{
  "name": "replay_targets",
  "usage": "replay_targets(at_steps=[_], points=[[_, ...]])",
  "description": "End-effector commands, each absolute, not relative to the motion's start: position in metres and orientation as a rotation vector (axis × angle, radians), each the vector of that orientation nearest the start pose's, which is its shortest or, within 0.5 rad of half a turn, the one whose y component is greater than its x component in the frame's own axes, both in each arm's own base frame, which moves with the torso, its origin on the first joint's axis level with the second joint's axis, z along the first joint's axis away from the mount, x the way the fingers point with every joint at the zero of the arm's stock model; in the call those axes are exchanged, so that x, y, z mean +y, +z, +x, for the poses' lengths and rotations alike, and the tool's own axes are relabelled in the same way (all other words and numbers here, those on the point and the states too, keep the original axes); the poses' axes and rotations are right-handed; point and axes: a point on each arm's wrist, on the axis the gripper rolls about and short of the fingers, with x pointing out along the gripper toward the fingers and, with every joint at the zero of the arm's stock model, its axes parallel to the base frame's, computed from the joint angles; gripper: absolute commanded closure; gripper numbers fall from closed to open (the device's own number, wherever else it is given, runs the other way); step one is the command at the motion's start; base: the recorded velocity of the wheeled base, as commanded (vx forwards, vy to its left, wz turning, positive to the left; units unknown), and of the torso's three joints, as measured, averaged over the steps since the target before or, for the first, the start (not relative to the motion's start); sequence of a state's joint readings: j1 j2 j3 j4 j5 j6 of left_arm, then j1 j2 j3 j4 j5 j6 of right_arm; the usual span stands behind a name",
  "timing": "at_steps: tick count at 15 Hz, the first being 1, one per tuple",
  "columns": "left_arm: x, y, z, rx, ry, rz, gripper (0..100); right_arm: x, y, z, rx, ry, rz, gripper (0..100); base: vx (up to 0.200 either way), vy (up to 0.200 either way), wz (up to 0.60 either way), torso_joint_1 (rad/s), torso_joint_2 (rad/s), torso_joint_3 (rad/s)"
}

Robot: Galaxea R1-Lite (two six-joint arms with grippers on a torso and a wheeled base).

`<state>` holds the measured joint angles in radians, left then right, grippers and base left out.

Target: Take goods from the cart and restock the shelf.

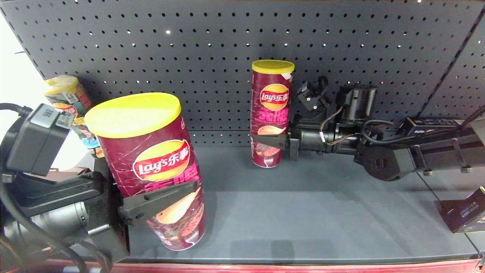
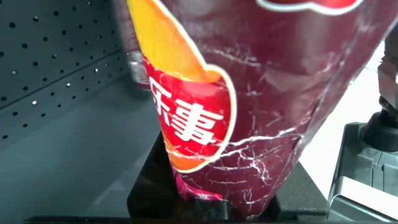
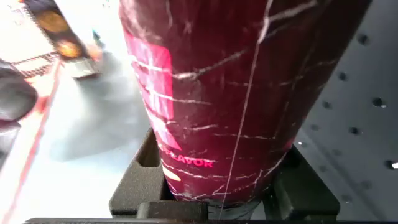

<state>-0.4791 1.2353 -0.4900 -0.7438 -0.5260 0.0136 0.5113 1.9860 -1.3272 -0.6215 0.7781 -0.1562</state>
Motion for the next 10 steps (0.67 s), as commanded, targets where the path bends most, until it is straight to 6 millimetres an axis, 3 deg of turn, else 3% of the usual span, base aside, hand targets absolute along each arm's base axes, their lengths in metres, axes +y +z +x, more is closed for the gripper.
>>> replay_targets(at_steps=[1, 6, 10], points=[[-0.092, 0.223, 0.153, -0.018, -1.006, 0.013, 100, 0.202, 0.242, 0.307, -0.093, 1.306, -0.125, 100, 0.0, 0.0, 0.0, 0.0, 0.0, 0.0], [-0.092, 0.226, 0.152, -0.029, -1.006, 0.013, 100, 0.196, 0.193, 0.262, -0.089, 1.319, -0.122, 100, 0.0, 0.0, 0.0, 0.0, 0.0, 0.0], [-0.092, 0.226, 0.153, -0.031, -1.006, 0.013, 100, 0.195, 0.17, 0.251, -0.045, 1.326, -0.115, 100, 0.0, 0.0, 0.0, 0.0, 0.0, 0.0]])
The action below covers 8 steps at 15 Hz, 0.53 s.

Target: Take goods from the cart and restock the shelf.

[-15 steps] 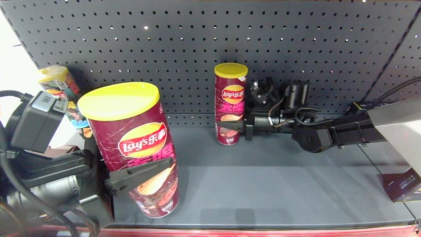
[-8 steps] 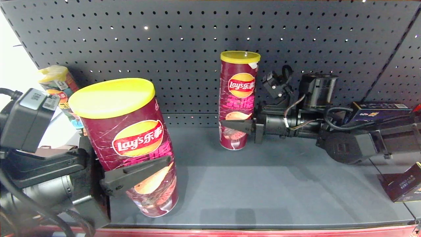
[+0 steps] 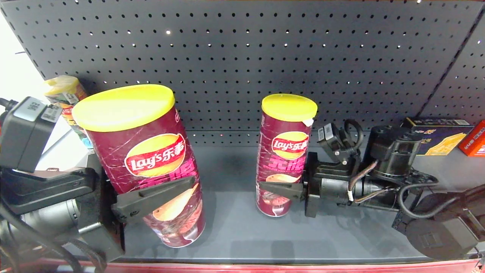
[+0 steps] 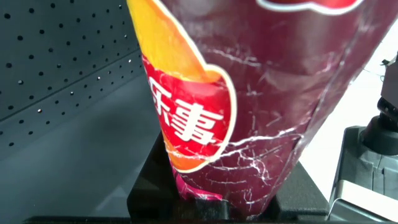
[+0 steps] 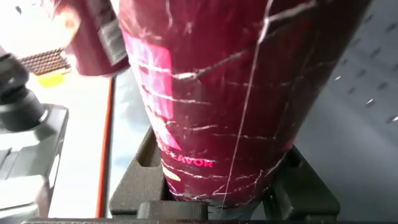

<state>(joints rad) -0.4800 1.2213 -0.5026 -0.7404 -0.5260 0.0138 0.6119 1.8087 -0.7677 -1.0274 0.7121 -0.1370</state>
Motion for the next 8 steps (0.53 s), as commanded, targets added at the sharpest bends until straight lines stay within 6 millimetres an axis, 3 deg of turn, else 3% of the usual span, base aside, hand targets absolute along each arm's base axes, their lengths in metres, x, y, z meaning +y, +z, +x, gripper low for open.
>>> replay_targets(at_steps=[1, 8], points=[[-0.092, 0.226, 0.153, -0.031, -1.006, 0.013, 100, 0.194, 0.168, 0.25, -0.041, 1.326, -0.116, 100, 0.0, 0.0, 0.0, 0.0, 0.0, 0.0], [-0.092, 0.224, 0.152, -0.023, -1.003, 0.013, 100, 0.185, 0.153, 0.26, -0.021, 1.327, -0.139, 100, 0.0, 0.0, 0.0, 0.0, 0.0, 0.0]])
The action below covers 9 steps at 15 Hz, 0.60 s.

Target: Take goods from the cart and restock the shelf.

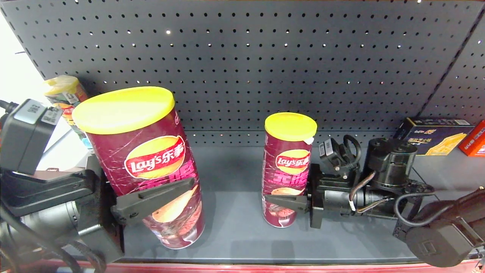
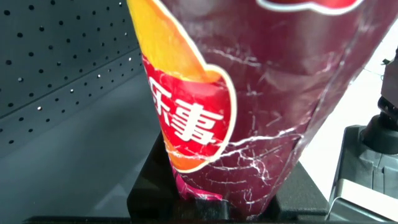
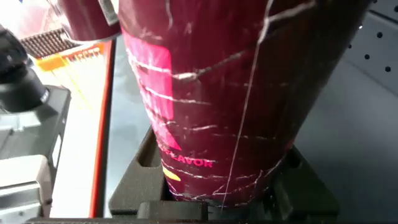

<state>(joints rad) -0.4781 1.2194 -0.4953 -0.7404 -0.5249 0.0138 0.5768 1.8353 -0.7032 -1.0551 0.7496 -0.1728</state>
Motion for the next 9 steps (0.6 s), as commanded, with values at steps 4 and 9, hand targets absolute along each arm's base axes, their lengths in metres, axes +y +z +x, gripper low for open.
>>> replay_targets(at_steps=[4, 9], points=[[-0.091, 0.224, 0.152, -0.023, -0.998, 0.013, 100, 0.184, 0.155, 0.258, -0.039, 1.324, -0.156, 100, 0.0, 0.0, 0.0, 0.0, 0.0, 0.0], [-0.09, 0.224, 0.15, -0.028, -0.997, 0.013, 100, 0.179, 0.151, 0.246, -0.041, 1.34, -0.192, 100, 0.0, 0.0, 0.0, 0.0, 0.0, 0.0]])
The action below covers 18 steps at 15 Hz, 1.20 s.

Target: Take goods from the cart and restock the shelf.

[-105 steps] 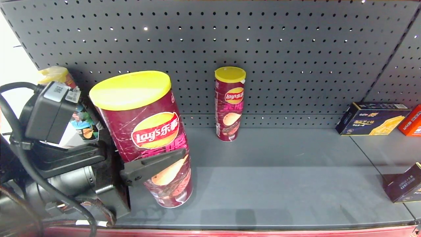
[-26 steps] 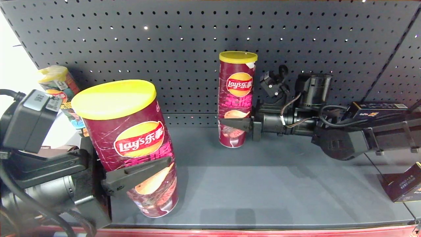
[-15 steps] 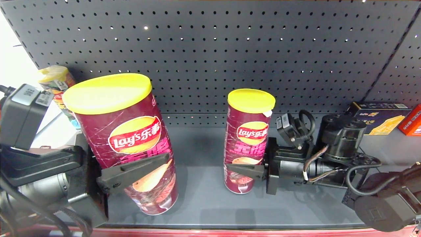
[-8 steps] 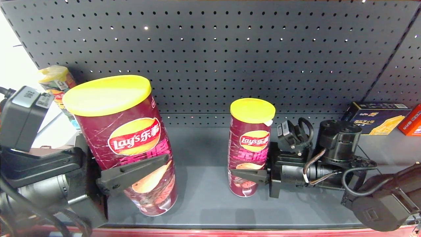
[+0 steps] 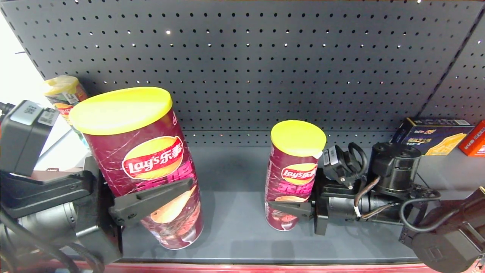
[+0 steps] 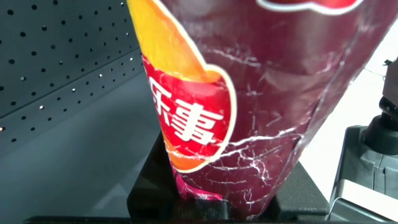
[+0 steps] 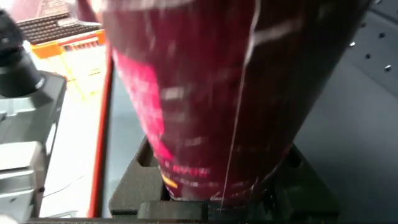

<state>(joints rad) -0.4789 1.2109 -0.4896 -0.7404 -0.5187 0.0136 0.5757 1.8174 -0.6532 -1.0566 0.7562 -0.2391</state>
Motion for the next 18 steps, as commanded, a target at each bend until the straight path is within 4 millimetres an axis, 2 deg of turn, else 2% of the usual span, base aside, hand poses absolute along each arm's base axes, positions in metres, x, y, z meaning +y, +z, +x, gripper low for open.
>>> replay_targets(at_steps=[1, 5, 6, 9, 12, 14, 15, 16, 18], points=[[-0.09, 0.224, 0.149, -0.029, -0.995, 0.013, 100, 0.178, 0.151, 0.238, -0.039, 1.35, -0.192, 100, 0.0, 0.0, 0.0, 0.0, 0.0, 0.0], [-0.09, 0.224, 0.149, -0.028, -0.997, 0.013, 100, 0.176, 0.15, 0.229, -0.03, 1.352, -0.195, 100, 0.0, 0.0, 0.0, 0.0, 0.0, 0.0], [-0.09, 0.224, 0.149, -0.028, -0.997, 0.013, 100, 0.176, 0.15, 0.229, -0.033, 1.351, -0.198, 0, 0.0, 0.0, 0.0, 0.0, 0.0, 0.0], [-0.09, 0.224, 0.149, -0.031, -0.995, 0.013, 100, 0.173, 0.155, 0.23, -0.049, 1.337, -0.198, 0, 0.0, 0.0, 0.0, 0.0, 0.0, 0.0], [-0.09, 0.223, 0.148, -0.028, -0.992, 0.013, 100, 0.163, 0.173, 0.224, -0.108, 1.29, -0.203, 0, 0.0, 0.0, 0.0, 0.0, 0.0, 0.0], [-0.089, 0.223, 0.148, -0.028, -0.991, 0.013, 100, 0.144, 0.196, 0.212, -0.189, 1.217, -0.211, 0, 0.0, 0.0, 0.0, 0.0, 0.0, 0.0], [-0.089, 0.223, 0.148, -0.028, -0.991, 0.013, 100, 0.144, 0.196, 0.212, -0.189, 1.217, -0.211, 0, 0.0, 0.0, 0.0, 0.0, 0.0, 0.0], [-0.089, 0.225, 0.147, -0.036, -0.991, 0.013, 100, 0.121, 0.21, 0.191, -0.246, 1.171, -0.22, 0, 0.0, 0.0, 0.0, 0.0, 0.0, 0.0], [-0.088, 0.227, 0.145, -0.047, -0.991, 0.013, 100, 0.094, 0.215, 0.162, -0.287, 1.111, -0.229, 0, 0.0, 0.0, 0.0, 0.0, 0.0, 0.0]])
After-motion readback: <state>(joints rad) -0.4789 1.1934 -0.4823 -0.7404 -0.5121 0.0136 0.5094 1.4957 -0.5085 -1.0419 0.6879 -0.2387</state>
